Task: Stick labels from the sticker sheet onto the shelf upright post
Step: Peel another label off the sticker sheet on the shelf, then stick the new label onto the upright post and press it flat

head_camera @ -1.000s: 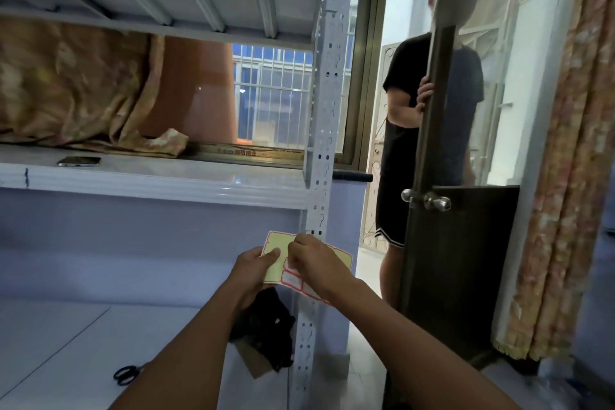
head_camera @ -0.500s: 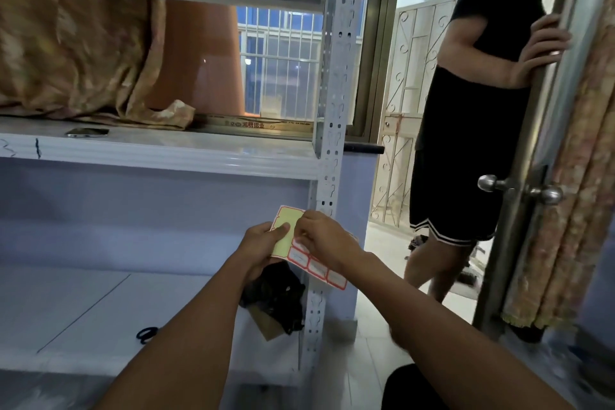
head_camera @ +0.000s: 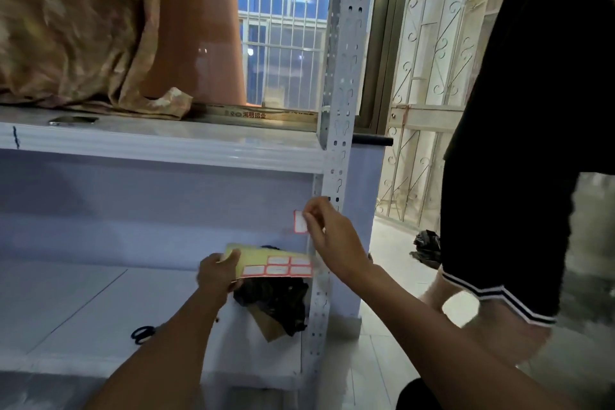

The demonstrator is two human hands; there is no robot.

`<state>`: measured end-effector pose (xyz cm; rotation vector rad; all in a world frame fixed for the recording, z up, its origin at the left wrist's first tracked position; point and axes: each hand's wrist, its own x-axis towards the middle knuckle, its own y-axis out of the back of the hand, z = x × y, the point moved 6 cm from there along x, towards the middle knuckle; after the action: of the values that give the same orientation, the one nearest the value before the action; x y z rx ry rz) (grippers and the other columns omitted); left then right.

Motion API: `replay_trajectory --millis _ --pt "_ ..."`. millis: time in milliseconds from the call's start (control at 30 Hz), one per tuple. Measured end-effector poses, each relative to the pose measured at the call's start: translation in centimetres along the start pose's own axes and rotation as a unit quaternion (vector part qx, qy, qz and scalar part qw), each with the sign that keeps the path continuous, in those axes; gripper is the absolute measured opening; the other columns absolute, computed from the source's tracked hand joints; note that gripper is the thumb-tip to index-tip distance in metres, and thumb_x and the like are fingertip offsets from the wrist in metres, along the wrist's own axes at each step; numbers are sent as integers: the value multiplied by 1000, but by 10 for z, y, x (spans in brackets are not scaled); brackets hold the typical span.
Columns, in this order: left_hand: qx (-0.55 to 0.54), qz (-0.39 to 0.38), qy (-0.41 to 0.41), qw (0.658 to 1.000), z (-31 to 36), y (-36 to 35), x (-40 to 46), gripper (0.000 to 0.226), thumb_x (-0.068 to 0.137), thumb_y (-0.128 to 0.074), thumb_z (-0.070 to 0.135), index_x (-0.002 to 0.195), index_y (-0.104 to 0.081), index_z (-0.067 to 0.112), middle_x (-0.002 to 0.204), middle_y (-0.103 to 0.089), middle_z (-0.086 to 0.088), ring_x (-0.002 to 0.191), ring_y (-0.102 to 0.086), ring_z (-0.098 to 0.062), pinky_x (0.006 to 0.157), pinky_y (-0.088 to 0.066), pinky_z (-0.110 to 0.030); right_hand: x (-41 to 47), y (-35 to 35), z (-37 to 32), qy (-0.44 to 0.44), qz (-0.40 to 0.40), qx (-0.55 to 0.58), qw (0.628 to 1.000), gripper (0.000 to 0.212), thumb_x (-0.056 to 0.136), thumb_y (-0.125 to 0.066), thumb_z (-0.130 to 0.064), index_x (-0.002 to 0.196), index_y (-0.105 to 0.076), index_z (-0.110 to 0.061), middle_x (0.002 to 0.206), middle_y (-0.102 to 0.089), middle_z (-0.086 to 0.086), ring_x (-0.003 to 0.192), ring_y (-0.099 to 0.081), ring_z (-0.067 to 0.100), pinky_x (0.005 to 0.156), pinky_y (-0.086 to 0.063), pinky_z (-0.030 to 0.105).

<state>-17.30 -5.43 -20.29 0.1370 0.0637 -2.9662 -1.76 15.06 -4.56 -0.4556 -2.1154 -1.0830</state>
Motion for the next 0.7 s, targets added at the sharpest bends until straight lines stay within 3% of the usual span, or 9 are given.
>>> replay_trajectory --millis 167,267,333,400,467,533,600,633,700 --pt "-160 112 76 978 -56 38 45 29 101 -54 23 110 -56 -5 113 -65 -28 69 -64 -30 68 -61 -38 -3 -8 33 -57 55 44 996 11 106 -43 -16 104 -51 -24 96 -58 -3 77 -55 2 64 -39 2" --pt "-269 114 122 949 -74 41 65 28 103 -50 9 127 -52 -5 126 -55 -25 97 -64 -40 76 -58 -42 -9 -31 52 -46 61 28 997 15 106 -44 -15 114 -55 -21 103 -59 -6 84 -56 7 72 -39 2" --pt "-211 101 150 961 -87 42 77 34 102 -51 2 134 -50 -10 136 -53 -24 122 -56 -43 80 -56 -30 -15 -50 63 -41 45 16 998 17 105 -46 -16 119 -55 -20 107 -58 -9 91 -55 4 78 -39 0" --pt "-60 95 191 975 -108 47 81 18 103 -56 15 108 -59 -2 122 -59 -12 126 -56 -32 78 -46 -19 -20 -65 69 -33 19 2 999 20 105 -47 -18 123 -54 -20 112 -60 -5 94 -53 0 81 -38 -2" --pt "164 47 157 973 -133 51 95 32 100 -60 35 84 -46 11 86 -56 0 101 -65 -24 73 -37 -23 -24 -79 77 -28 -10 3 1000 22 106 -46 -18 127 -53 -20 120 -62 0 100 -50 -3 86 -36 -2" --pt "178 29 114 977 -155 53 109 38 100 -59 37 83 -41 9 64 -41 0 84 -63 -26 71 -36 -27 -24 -91 86 -40 -28 2 999 25 106 -45 -23 131 -51 -23 125 -61 -1 105 -49 -3 90 -34 -1" --pt "-21 86 149 985 -174 64 125 30 105 -51 32 97 -42 5 75 -47 -5 99 -62 -27 83 -44 -32 -24 -100 94 -64 -34 9 997 24 106 -46 -29 130 -49 -29 122 -62 -5 104 -53 0 89 -34 1" --pt "-103 112 169 974 -179 67 122 22 107 -47 24 108 -43 3 93 -52 -13 111 -56 -29 96 -44 -39 -22 -104 95 -70 -39 20 997 22 106 -48 -31 128 -48 -33 116 -63 -8 102 -56 1 88 -37 2" --pt "-45 143 174 973 -188 71 122 35 104 -54 17 126 -41 -7 130 -43 -28 126 -44 -41 109 -36 -54 -19 -114 97 -73 -57 53 994 18 105 -50 -34 121 -45 -40 100 -64 -11 92 -63 5 85 -50 14"
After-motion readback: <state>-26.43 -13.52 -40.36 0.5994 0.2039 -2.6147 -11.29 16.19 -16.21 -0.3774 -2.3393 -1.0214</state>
